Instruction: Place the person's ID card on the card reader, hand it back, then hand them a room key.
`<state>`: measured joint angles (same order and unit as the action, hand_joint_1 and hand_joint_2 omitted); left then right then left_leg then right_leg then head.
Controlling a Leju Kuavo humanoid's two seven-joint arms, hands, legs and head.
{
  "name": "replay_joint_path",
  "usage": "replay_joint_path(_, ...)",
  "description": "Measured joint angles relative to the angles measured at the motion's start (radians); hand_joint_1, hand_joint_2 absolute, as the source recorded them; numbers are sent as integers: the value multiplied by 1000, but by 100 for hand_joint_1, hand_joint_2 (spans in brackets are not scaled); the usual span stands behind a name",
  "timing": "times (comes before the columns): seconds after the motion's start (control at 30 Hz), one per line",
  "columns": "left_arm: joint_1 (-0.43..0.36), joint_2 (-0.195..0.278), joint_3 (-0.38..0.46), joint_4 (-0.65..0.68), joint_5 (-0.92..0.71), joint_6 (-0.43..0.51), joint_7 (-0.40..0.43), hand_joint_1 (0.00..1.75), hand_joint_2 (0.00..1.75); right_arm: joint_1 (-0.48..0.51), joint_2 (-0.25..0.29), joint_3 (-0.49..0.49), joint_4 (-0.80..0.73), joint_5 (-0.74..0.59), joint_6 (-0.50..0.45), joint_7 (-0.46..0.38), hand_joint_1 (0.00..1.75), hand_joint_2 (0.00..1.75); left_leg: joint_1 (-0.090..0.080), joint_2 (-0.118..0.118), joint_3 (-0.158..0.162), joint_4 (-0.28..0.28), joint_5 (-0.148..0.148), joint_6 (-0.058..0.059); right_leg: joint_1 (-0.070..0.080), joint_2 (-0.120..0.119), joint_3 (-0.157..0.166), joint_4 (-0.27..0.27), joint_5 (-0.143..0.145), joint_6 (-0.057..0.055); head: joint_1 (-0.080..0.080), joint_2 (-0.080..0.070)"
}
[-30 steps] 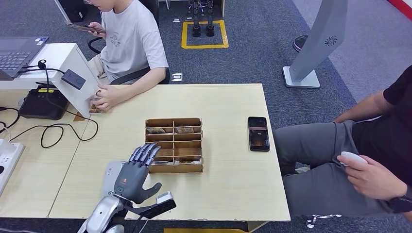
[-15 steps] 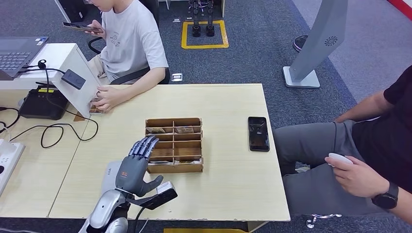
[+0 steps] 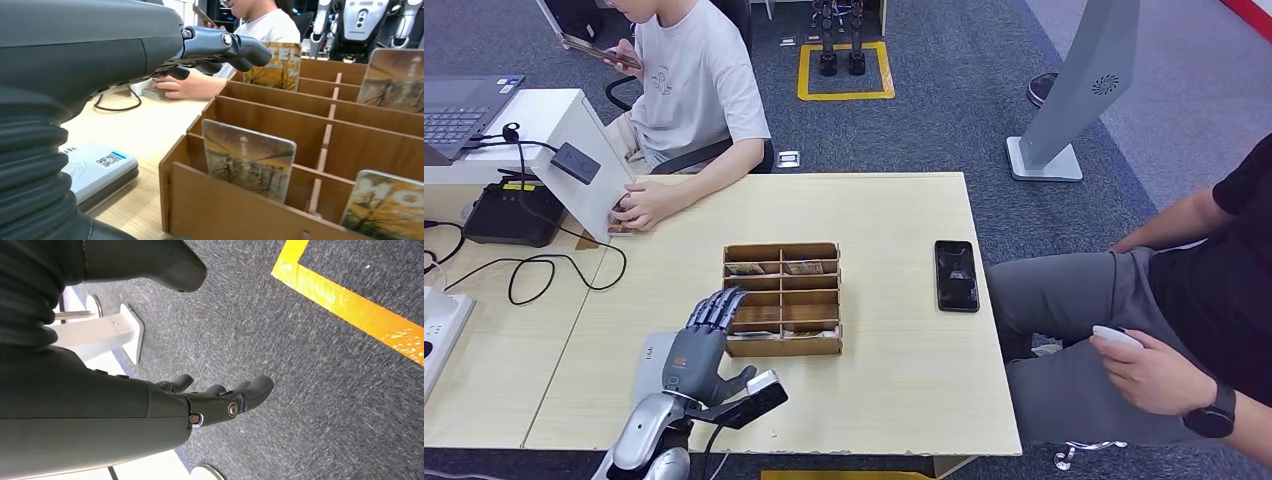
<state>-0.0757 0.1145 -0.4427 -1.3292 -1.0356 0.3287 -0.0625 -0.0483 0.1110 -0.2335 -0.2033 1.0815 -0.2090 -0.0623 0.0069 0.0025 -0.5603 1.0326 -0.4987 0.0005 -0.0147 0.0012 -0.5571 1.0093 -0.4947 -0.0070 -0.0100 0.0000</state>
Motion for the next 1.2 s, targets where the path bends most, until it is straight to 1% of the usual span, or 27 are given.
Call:
replay_joint_path(0.03, 0, -1, 2, 5, -1, 3, 0, 7, 175, 0, 0, 0, 0, 0, 0, 0, 0, 175, 0, 0, 0, 0, 0, 0, 0, 0, 0, 0, 0, 0, 0, 0)
replay_joint_path(0.07, 0, -2, 3, 10, 0, 5, 0, 45, 175, -1, 0, 0, 0, 1, 0, 0, 0, 175, 0, 0, 0, 0, 0, 0, 0, 0, 0, 0, 0, 0, 0, 0)
replay_joint_path(0.13, 0, -4, 9, 18, 10, 8, -2, 130, 175, -1, 0, 0, 0, 3, -1, 1, 0, 175, 0, 0, 0, 0, 0, 0, 0, 0, 0, 0, 0, 0, 0, 0)
replay_joint_path(0.17, 0, -4, 12, 21, 17, 8, -4, 167, 175, -1, 0, 0, 0, 4, -1, 1, 0, 175, 0, 0, 0, 0, 0, 0, 0, 0, 0, 0, 0, 0, 0, 0)
replay_joint_path(0.2, 0, -5, 16, 23, 26, 8, -7, 172, 175, -1, 0, 0, 0, 5, -1, 0, 0, 175, 0, 0, 0, 0, 0, 0, 0, 0, 0, 0, 0, 0, 0, 0)
replay_joint_path(0.23, 0, -6, 19, 25, 34, 7, -12, 175, 175, -1, 0, 0, 0, 5, -1, -1, 0, 175, 0, 0, 0, 0, 0, 0, 0, 0, 0, 0, 0, 0, 0, 0)
replay_joint_path(0.6, -5, -13, 39, 30, 62, -1, -28, 175, 175, 0, 0, 0, 0, 5, -1, -6, 0, 175, 0, 0, 0, 0, 0, 0, 0, 0, 0, 0, 0, 0, 0, 0)
replay_joint_path(1.2, -7, -15, 46, 35, 86, -26, -39, 175, 175, 0, 0, 0, 0, 5, 0, -6, 0, 175, 0, 0, 0, 0, 0, 0, 0, 0, 0, 0, 0, 0, 0, 0)
